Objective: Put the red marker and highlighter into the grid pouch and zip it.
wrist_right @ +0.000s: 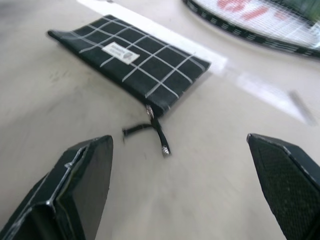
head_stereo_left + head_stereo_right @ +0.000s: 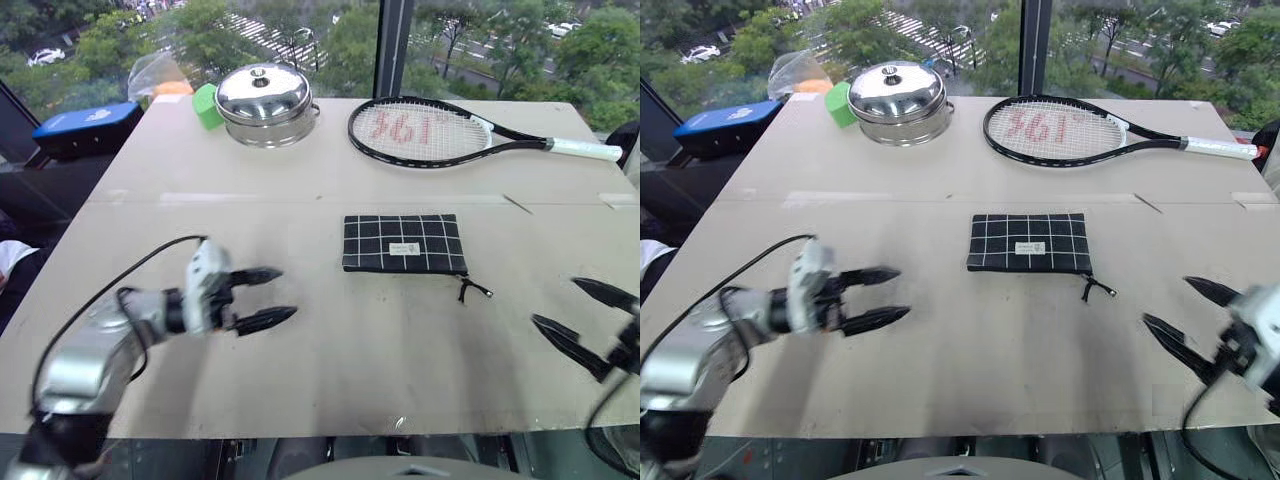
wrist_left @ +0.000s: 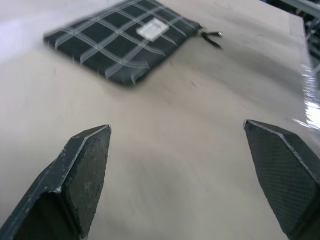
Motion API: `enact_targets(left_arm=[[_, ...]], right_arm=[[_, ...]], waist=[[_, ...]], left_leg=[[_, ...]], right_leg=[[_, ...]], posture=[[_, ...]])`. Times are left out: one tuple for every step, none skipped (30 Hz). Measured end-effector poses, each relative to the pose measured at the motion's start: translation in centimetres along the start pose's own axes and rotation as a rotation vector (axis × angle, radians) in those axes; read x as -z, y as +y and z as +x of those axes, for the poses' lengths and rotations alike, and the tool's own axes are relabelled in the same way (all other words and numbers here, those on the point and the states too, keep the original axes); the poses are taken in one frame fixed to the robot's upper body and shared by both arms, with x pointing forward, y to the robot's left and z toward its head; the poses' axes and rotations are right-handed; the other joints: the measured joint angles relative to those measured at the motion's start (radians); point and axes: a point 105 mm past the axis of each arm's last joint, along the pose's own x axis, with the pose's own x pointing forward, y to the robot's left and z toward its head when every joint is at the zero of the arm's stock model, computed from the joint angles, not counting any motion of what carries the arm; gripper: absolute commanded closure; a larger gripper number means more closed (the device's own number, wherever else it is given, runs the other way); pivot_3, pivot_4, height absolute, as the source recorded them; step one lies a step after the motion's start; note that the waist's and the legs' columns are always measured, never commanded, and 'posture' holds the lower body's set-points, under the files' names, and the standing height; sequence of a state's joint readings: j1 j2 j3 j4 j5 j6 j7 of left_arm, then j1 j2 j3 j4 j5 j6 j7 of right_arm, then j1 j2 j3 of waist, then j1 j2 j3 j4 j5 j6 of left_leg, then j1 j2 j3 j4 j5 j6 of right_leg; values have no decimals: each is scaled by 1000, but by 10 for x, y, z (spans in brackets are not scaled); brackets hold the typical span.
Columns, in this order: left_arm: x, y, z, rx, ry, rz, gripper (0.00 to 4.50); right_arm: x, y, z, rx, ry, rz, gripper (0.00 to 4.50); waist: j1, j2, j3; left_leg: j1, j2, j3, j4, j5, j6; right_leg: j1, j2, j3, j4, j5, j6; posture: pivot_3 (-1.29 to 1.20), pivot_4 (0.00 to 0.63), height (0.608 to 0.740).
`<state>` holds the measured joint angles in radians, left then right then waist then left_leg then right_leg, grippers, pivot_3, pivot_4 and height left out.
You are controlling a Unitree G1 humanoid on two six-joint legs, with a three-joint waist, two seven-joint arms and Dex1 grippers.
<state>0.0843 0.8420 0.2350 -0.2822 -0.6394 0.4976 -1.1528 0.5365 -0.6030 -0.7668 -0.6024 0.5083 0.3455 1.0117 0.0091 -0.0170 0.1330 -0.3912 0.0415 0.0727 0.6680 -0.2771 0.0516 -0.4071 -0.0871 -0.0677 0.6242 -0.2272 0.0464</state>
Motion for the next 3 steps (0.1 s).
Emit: enact_targets(left_arm=[[4,-3,-8,-19,11,-24,59],[7,-6,-12,-25,15,-38,59],[7,-8,-14,-29,12,-47,59]], right_arm=[[3,-1,-11,6,15,-3,16],[5,-1,-17,4,28,-7,16],[7,1,-21,-5,36,-13,16]], waist=[[3,1,1],[4,1,1],[6,2,1]], left_leg=[[1,0,0,0,0,-1],[1,0,0,0,-2,-4],[1,0,0,0,-2,-4]], right_leg=[[1,-1,0,0,0,0],[1,-3,1,0,0,0],[0,-6,1,0,0,0]], posture=[[0,150,740],[0,150,740],[0,150,740]])
